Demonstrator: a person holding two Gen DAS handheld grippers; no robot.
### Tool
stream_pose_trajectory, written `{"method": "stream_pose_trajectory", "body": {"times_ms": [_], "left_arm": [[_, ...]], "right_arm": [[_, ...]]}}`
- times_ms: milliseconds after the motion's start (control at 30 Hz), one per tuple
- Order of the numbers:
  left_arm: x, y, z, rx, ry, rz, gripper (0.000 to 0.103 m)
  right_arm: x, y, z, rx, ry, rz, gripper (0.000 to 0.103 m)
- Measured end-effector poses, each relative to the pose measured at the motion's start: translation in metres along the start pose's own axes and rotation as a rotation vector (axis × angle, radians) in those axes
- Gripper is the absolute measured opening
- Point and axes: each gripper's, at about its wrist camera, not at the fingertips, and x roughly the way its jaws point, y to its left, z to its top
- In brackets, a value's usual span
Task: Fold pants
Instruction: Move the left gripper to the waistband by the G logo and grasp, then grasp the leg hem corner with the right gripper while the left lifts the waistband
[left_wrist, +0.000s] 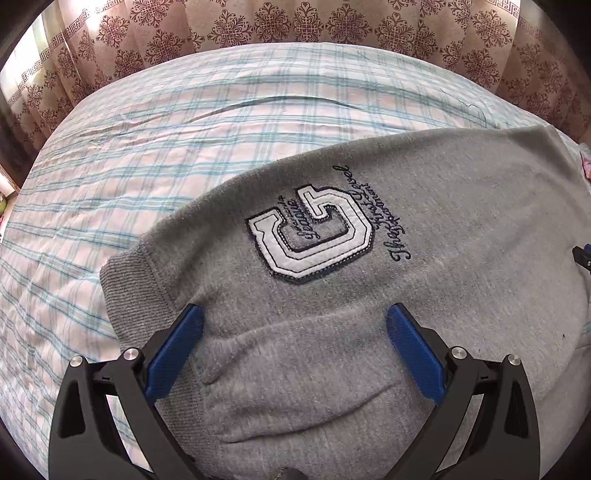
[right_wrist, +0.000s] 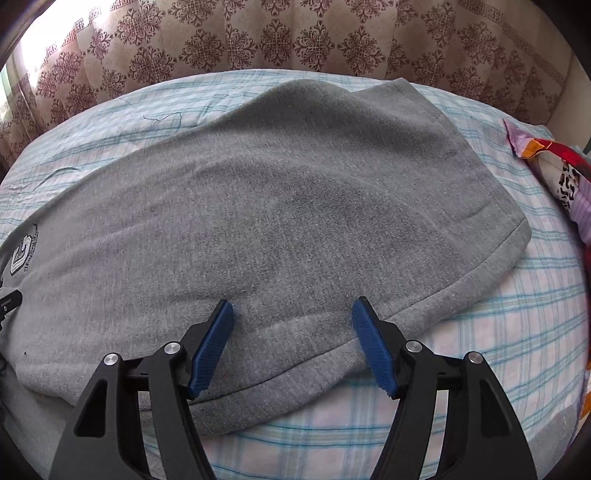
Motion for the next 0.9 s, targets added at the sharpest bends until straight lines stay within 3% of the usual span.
{"method": "stream_pose_trajectory", "body": {"times_ms": [233,367,433,567,633,800,900], "left_arm": [[-0.017,0.027,0.034,-0.021,-0.070,-0.020,0.101],[-0.009,0.045,0.050,-0.012,-0.050,-0.035,0.101],[-0.001,0.054,0.056,-0.017,-0.022,-0.077,0.086],[0.015,0.061,0.063,-0.006,0.020,-0.164,0.075],[0.021,0.060,0.064,0.024,0.034,-0.145,0.063],[0.029,0.058,0.066,0.060,0.042,-0.150,0.053],[0.024,0.051,0.062,0.083,0.031,-0.157,0.021]], "right_arm": [[0.006,0.000,0.002,0.020,-0.017,0.010,0.074],[0.008,0.001,0.002,0.025,-0.024,0.009,0.076],[0.008,0.001,0.002,0.025,-0.026,0.010,0.076],[0.008,0.001,0.002,0.019,-0.024,0.011,0.076],[0.008,0.001,0.003,0.018,-0.022,0.009,0.076],[0.008,0.002,0.002,0.010,-0.028,0.006,0.076],[0.008,0.003,0.002,0.010,-0.027,0.007,0.076]]}}
